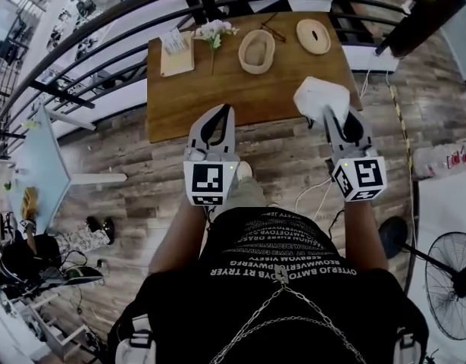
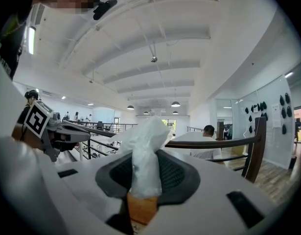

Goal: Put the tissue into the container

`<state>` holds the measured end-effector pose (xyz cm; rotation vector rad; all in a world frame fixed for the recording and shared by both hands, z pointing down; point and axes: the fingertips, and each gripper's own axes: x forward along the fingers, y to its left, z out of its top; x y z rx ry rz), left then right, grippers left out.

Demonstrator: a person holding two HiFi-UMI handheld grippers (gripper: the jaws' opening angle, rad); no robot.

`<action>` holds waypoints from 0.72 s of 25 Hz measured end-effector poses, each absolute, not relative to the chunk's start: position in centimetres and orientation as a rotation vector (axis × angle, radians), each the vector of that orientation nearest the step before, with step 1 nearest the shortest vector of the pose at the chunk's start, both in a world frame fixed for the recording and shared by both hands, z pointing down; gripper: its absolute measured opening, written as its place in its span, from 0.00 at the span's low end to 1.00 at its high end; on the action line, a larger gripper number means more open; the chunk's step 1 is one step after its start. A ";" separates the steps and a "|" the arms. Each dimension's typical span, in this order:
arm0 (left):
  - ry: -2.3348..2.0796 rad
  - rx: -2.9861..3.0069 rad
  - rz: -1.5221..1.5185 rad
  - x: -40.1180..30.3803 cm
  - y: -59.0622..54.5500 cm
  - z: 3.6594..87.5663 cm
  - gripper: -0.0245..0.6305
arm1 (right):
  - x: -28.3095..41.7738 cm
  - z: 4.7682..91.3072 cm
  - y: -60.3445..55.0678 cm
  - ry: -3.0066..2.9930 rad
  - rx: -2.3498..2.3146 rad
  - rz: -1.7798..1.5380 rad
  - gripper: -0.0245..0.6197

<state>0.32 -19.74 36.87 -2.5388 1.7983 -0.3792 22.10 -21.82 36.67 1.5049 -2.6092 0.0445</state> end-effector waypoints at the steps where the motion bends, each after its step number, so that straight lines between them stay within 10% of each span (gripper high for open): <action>1: 1.796 -2.542 -0.378 0.1 -20.7 36.8 0.08 | 21.8 36.7 -22.6 -2.606 1.504 0.048 0.21; 18: 1.764 -2.590 -0.369 -6.3 -34.4 36.8 0.08 | 14.6 36.3 -36.0 -2.560 1.489 0.073 0.21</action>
